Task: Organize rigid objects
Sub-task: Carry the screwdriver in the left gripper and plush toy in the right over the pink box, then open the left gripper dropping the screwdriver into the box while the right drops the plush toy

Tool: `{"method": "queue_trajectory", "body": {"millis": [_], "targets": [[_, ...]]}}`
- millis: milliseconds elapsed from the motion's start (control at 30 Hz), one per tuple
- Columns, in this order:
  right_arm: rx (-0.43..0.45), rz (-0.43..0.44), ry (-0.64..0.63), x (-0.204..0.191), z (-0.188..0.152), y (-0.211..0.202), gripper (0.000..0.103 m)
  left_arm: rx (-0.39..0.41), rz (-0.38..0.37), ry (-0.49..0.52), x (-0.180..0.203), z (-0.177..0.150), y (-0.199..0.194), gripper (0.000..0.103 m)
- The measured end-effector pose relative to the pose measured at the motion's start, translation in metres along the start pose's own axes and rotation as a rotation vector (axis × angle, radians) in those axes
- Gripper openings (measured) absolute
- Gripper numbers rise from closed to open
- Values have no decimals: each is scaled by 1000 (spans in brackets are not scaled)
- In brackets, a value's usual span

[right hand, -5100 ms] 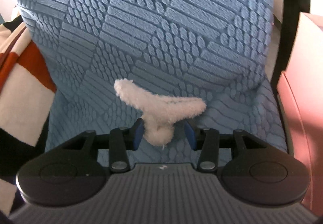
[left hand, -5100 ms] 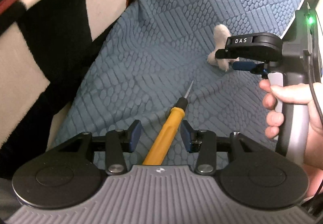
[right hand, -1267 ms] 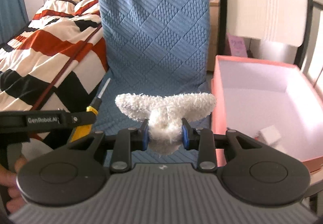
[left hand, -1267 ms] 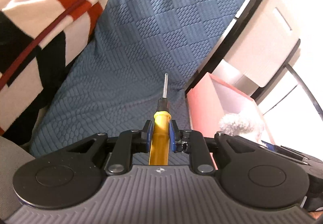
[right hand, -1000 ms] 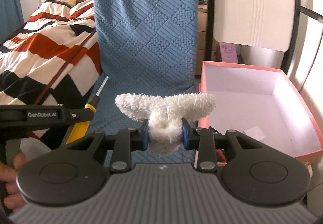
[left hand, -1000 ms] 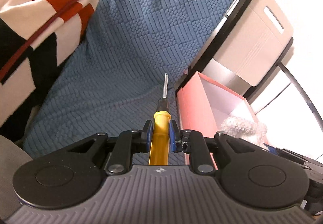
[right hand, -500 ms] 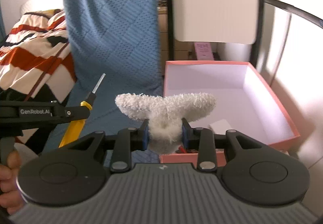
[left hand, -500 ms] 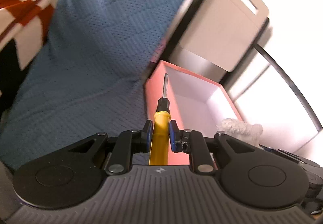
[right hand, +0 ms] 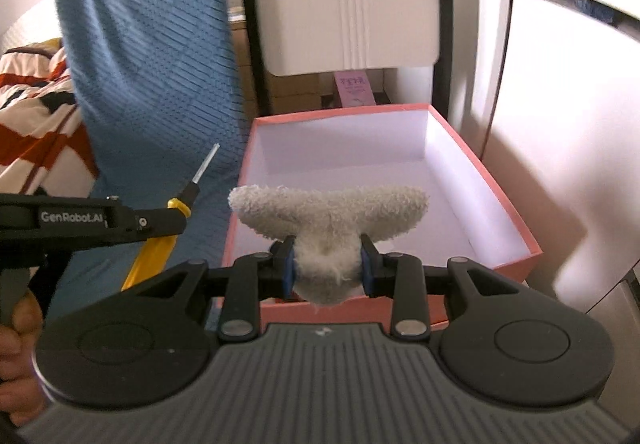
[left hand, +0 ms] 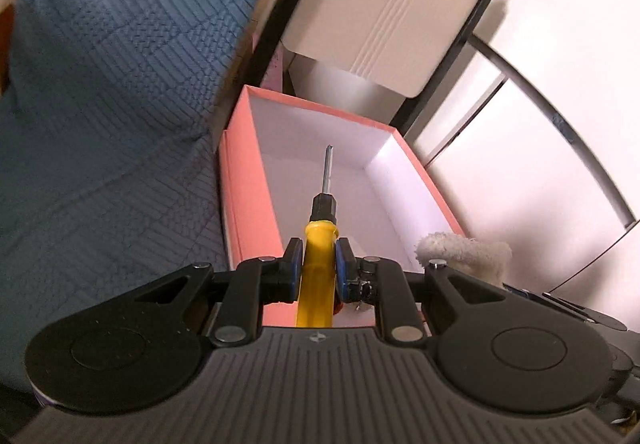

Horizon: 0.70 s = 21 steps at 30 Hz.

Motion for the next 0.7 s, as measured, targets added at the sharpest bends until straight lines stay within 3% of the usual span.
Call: {"method": "queue_trajectory", "body": {"millis": [367, 700], "targets": [[-53, -30, 54, 43, 12, 57, 34, -66, 2, 23, 11, 38, 77, 21], [-152, -65, 116, 78, 9, 109, 37, -190, 4, 22, 3, 36, 137, 21]]}}
Point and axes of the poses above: each gripper's, at about its wrist camera, not at the fingertips, and y roughly the way its jaws point, x to its right, z to its top, the point moved 9 cm from there along y, roughly the way its jaws point, and after that the axes turned 1 degree about y, right-handed, at the moved point
